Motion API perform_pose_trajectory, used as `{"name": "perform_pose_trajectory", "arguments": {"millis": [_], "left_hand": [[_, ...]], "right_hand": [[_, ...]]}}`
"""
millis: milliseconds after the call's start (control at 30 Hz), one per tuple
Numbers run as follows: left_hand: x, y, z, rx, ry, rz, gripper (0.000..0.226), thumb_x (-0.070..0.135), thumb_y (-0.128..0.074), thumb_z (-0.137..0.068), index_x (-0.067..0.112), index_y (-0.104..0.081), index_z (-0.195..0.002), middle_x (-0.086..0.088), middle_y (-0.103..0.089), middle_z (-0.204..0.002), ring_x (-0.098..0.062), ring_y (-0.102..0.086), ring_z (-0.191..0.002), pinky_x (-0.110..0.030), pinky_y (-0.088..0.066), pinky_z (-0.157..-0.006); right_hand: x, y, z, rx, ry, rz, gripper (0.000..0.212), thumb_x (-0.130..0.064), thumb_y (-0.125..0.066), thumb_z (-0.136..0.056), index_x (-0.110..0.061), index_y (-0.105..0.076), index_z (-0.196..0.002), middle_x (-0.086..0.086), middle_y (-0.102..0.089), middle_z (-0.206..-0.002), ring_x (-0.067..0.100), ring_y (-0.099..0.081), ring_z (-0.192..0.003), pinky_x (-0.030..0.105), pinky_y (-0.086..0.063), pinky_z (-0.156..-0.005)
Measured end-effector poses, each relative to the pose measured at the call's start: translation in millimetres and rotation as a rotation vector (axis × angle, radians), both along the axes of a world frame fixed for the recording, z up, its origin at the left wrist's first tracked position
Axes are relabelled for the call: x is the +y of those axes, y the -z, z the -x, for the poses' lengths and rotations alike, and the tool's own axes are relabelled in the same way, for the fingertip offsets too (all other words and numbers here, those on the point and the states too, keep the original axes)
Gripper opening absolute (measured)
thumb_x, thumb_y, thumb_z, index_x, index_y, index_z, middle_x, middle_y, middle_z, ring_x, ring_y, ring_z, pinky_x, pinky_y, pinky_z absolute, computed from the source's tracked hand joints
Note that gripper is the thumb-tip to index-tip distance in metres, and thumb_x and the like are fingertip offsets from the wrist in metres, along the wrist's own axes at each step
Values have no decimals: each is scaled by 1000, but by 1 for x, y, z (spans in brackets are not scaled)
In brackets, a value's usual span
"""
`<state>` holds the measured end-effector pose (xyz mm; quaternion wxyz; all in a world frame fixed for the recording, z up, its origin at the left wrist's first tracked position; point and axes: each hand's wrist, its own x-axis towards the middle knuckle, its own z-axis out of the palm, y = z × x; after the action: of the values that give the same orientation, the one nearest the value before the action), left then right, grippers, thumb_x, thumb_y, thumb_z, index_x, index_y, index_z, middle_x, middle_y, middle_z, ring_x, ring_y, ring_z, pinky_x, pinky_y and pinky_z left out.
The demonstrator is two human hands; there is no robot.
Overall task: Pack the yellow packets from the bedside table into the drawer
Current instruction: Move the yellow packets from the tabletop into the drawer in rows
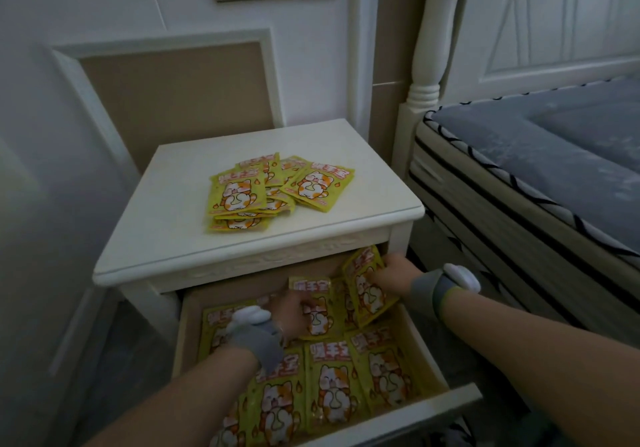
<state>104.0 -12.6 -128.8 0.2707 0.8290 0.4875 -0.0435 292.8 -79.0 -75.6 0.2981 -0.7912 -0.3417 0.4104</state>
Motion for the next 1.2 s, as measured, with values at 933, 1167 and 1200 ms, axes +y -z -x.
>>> {"name": "perform_pose_trajectory", "arguments": {"millis": [933,1167,1200], "left_hand": [[-11,-84,65,-23,34,-69,27,28,-48,-94,23,-68,-113,1,-68,-112,-15,-62,-97,-19,-42,-75],[-13,-86,72,1,10,-60,30,18,-44,-95,23,-68,-113,-2,-68,-112,-17,-63,-95,-16,-39,-68],[-14,-87,72,6,-3,-70,30,20,-45,-95,23,-67,-114,-1,-68,-114,-17,-63,-99,-16,-39,-69]], "right_hand": [[15,59,32,-646,-339,68,67,-18,-56,-89,-17,-24,-148,17,-13,-155,38,-22,-141,43,-28,-115],[12,81,36,-649,-432,111,65,-42,-35,-98,-13,-13,-152,5,0,-159,33,-10,-146,35,-9,-117],[11,78,38,-671,-471,136,63,-40,-37,-97,-13,-16,-151,8,-8,-159,31,-15,-145,35,-13,-116]]}}
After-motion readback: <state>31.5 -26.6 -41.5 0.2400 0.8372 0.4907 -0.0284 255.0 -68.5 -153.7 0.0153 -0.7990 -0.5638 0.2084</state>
